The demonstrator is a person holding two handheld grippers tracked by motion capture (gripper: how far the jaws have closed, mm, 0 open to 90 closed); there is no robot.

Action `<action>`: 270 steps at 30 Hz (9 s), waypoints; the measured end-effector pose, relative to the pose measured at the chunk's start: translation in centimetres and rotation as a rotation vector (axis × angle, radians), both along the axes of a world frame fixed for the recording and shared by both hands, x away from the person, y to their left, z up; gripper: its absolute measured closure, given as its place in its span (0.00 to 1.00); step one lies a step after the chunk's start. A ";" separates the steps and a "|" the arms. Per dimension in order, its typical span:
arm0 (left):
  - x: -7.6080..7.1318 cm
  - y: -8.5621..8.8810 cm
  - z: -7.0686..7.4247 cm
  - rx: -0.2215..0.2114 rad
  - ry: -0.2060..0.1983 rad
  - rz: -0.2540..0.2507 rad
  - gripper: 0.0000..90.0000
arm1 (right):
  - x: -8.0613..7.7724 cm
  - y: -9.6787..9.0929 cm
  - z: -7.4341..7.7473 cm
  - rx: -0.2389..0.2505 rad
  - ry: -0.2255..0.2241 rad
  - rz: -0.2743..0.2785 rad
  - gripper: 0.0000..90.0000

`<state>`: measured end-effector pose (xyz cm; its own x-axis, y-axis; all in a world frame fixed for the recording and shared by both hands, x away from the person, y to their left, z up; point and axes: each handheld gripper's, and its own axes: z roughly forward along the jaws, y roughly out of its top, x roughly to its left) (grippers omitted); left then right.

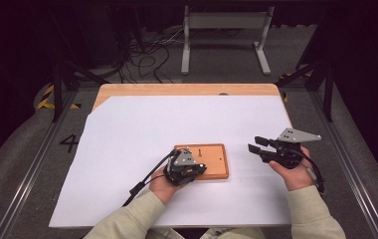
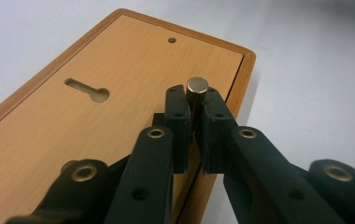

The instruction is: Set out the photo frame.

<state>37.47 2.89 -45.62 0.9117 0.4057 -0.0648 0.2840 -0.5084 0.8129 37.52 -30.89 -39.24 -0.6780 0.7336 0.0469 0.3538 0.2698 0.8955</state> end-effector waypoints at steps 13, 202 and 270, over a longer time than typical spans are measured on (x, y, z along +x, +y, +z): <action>-0.6 -0.3 0.1 0.069 -0.126 -0.028 0.94 | 0.0 0.1 -0.1 -0.001 -0.001 0.008 0.62; 0.4 12.3 2.3 -0.081 -0.159 0.266 0.38 | -7.2 7.6 -3.9 -0.403 0.076 0.426 1.00; 0.5 12.8 2.1 -0.074 -0.137 0.268 0.40 | 6.0 15.9 -3.1 -0.275 0.087 0.263 0.98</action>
<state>37.99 15.65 -43.54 0.7749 0.6320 0.0127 0.2857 -0.3681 0.8848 43.52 -14.97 -42.36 -0.8467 0.5284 -0.0616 0.3123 0.5874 0.7466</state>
